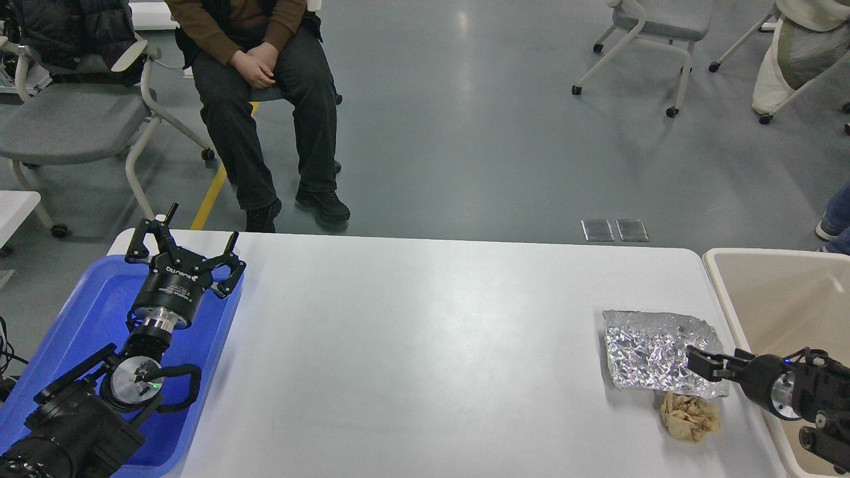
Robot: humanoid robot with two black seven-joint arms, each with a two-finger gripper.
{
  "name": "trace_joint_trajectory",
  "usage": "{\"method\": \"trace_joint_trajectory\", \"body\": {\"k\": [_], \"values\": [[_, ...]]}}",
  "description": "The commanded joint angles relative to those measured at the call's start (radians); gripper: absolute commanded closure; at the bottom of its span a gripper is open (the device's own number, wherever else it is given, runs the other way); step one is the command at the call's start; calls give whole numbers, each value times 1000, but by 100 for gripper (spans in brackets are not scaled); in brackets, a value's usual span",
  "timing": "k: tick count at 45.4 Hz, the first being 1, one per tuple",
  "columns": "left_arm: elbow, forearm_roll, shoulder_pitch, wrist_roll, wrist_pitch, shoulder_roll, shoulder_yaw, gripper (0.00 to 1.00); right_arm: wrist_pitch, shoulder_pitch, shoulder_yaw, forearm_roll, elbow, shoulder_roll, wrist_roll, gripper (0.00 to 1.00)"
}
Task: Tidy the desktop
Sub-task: 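Push the right gripper against the silver foil wrapper and close on it, then lift the foil wrapper with the right gripper and carry it over the bin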
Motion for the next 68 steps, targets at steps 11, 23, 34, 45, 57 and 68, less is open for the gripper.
{"method": "trace_joint_trajectory", "body": {"k": [11, 23, 34, 45, 57, 68], "values": [[0, 0, 0, 0, 0, 0, 0, 0, 1, -4, -61, 6, -16, 24, 20, 61], [0, 0, 0, 0, 0, 0, 0, 0, 4, -4, -68, 10, -50, 48, 15, 100], [0, 0, 0, 0, 0, 0, 0, 0, 5, -1, -67, 42, -59, 45, 20, 100], [0, 0, 0, 0, 0, 0, 0, 0, 31, 9, -54, 176, -45, 31, 93, 100], [0, 0, 0, 0, 0, 0, 2, 0, 150, 55, -51, 271, -16, -117, 214, 100], [0, 0, 0, 0, 0, 0, 2, 0, 266, 123, -50, 335, 62, -287, 282, 100]]}}
